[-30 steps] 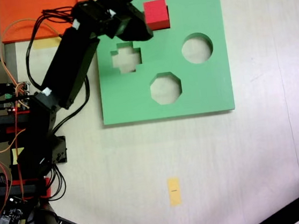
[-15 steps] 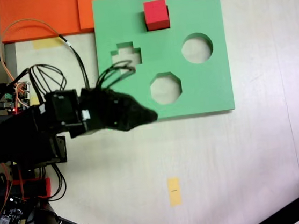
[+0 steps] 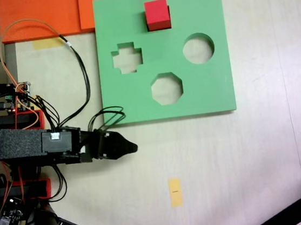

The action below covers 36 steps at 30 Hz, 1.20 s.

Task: Put the square block into the corresponding hole

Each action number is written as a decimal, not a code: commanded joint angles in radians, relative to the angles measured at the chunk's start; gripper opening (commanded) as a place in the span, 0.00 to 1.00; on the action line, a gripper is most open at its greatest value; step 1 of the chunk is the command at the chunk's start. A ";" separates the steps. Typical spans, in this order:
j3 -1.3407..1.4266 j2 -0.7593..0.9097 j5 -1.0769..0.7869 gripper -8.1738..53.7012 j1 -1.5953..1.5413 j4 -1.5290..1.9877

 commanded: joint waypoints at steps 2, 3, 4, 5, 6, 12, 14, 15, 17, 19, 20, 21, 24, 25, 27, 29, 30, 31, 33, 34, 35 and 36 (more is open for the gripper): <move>0.190 0.084 -0.005 0.82 -0.005 -0.390; 0.253 0.084 -0.008 0.81 -0.006 -0.477; 0.313 0.084 -0.028 0.81 -0.012 -0.548; 0.333 0.083 -0.043 0.81 -0.012 -0.555; 0.350 0.083 -0.051 0.81 -0.014 -0.555; 0.417 0.083 -0.038 0.67 -0.018 -0.581; 0.416 0.081 -0.038 0.67 -0.018 -0.583; 0.416 0.083 -0.038 0.67 -0.020 -0.583; 0.416 0.081 -0.038 0.68 -0.018 -0.583; 0.414 0.083 -0.038 0.68 -0.020 -0.583; 0.416 0.083 -0.038 0.68 -0.020 -0.583; 0.416 0.081 -0.038 0.68 -0.020 -0.583; 0.416 0.081 -0.037 0.68 -0.018 -0.583; 0.416 0.081 -0.038 0.68 -0.020 -0.583; 0.414 0.083 -0.038 0.68 -0.020 -0.583; 0.416 0.081 -0.038 0.68 -0.020 -0.583; 0.416 0.081 -0.038 0.68 -0.020 -0.583; 0.414 0.081 -0.038 0.68 -0.020 -0.583; 0.414 0.081 -0.038 0.68 -0.020 -0.583; 0.416 0.081 -0.038 0.68 -0.020 -0.583; 0.416 0.081 -0.038 0.68 -0.020 -0.583; 0.416 0.081 -0.038 0.68 -0.020 -0.583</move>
